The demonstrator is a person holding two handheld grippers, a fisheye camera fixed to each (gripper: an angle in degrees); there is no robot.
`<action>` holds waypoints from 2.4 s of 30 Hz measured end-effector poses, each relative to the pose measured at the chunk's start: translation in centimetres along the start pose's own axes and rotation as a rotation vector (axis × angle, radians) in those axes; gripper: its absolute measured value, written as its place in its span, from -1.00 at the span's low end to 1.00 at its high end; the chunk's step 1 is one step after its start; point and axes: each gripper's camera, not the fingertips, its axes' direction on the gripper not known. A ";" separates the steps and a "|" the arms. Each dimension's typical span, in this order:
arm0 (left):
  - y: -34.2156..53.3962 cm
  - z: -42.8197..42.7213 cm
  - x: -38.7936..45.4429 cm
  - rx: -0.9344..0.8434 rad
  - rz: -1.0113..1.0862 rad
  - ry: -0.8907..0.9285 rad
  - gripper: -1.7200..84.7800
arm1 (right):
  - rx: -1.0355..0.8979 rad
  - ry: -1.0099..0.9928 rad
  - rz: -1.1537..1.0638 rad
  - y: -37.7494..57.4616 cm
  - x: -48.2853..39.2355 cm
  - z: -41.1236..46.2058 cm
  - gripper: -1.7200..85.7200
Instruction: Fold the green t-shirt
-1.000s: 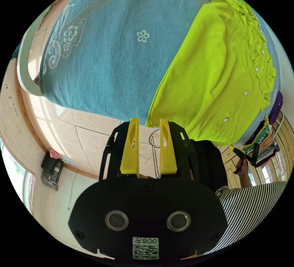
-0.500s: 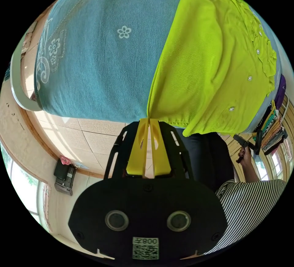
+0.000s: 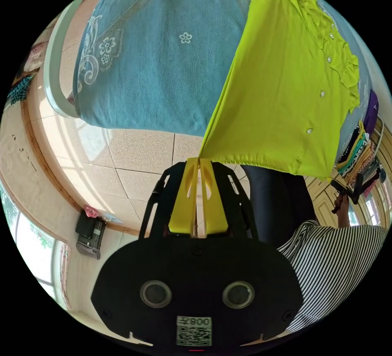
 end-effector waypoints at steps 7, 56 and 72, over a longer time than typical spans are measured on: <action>-3.3 6.2 1.6 -0.071 -0.064 -0.038 -0.94 | -0.070 -0.076 0.136 -0.1 4.3 5.8 -0.96; -22.9 2.8 65.1 0.528 1.393 -0.073 -0.91 | 0.782 0.262 0.015 -5.9 0.7 -8.2 -0.94; -22.5 -2.3 43.1 0.591 0.935 0.208 -0.79 | 0.681 0.019 0.100 -4.3 7.4 -5.5 -0.91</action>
